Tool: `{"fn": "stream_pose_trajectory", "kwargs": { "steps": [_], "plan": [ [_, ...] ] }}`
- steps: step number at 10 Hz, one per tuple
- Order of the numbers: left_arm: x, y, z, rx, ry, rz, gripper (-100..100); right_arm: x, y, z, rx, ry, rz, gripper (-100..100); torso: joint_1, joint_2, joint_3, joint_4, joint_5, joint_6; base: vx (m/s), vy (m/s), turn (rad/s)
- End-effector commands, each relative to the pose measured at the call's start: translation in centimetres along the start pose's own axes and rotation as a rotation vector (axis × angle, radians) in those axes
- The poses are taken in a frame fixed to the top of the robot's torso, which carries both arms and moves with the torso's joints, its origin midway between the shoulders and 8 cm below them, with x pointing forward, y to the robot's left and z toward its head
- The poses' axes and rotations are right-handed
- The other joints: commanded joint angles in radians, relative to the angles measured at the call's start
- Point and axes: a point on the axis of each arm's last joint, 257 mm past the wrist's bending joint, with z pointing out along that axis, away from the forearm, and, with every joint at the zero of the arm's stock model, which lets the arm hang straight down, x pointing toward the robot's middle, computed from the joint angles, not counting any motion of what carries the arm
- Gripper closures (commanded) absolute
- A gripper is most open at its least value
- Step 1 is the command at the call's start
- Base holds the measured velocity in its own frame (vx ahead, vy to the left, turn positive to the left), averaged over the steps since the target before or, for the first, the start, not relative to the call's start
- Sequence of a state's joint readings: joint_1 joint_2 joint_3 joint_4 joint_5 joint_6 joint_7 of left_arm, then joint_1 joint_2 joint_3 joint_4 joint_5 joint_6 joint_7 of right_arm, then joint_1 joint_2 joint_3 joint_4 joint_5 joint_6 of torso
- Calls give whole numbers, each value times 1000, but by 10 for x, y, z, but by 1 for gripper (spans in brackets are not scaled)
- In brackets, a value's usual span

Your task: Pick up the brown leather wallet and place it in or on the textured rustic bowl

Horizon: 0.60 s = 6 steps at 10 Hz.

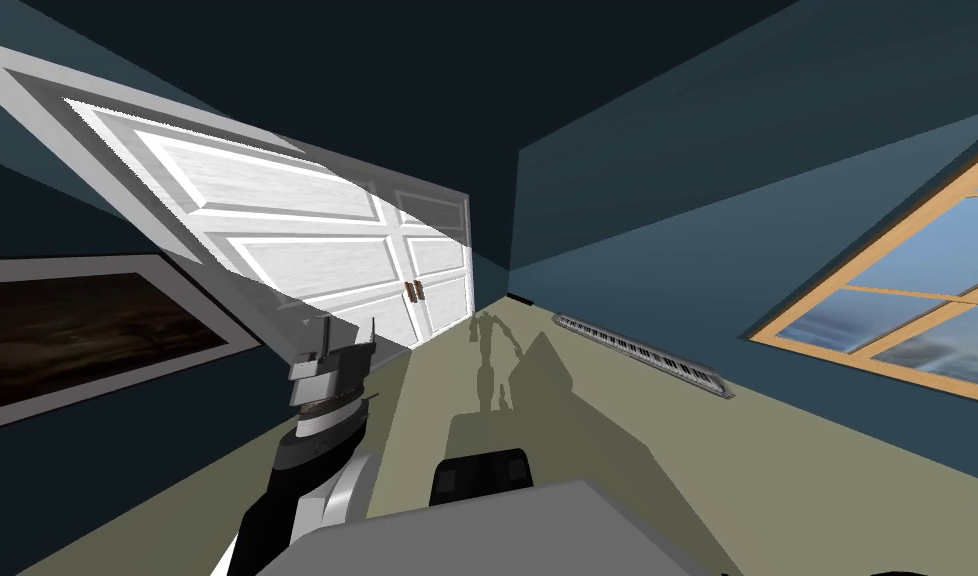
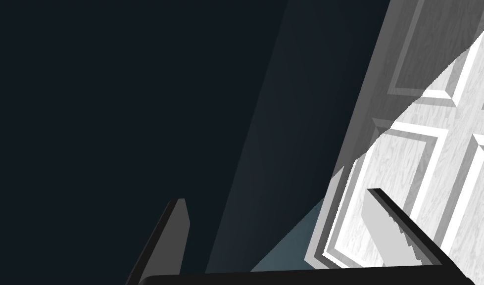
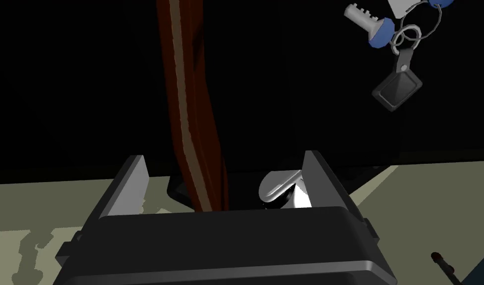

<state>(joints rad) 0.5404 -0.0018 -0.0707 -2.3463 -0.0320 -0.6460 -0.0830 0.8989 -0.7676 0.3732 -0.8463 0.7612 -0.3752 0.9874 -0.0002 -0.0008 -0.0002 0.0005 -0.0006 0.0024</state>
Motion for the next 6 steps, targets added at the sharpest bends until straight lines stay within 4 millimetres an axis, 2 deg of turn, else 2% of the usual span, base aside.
{"fn": "stream_pose_trajectory", "kwargs": {
  "steps": [1,2,3,4,6],
  "plan": [
    [0,0,0,0,0,0,0,-27,-18,17,45,-25,82,-100,0,0,0,0,0,0,7,-7,-22],
    [0,0,0,0,0,0,0,-45,-44,24,88,-47,98,-100,0,0,0,0,0,0,4,-5,-15],
    [0,0,0,0,0,0,0,-53,-58,27,115,-57,120,-100,-1,-1,0,2,-1,-2,0,0,0],
    [0,0,0,0,0,0,0,-45,-64,26,140,-27,141,-100,-5,-2,1,4,-4,-5,-12,14,42],
    [0,0,0,0,0,0,0,-45,-64,26,140,-27,141,-100,-8,-1,2,5,-4,-5,-9,10,31]
  ]
}}
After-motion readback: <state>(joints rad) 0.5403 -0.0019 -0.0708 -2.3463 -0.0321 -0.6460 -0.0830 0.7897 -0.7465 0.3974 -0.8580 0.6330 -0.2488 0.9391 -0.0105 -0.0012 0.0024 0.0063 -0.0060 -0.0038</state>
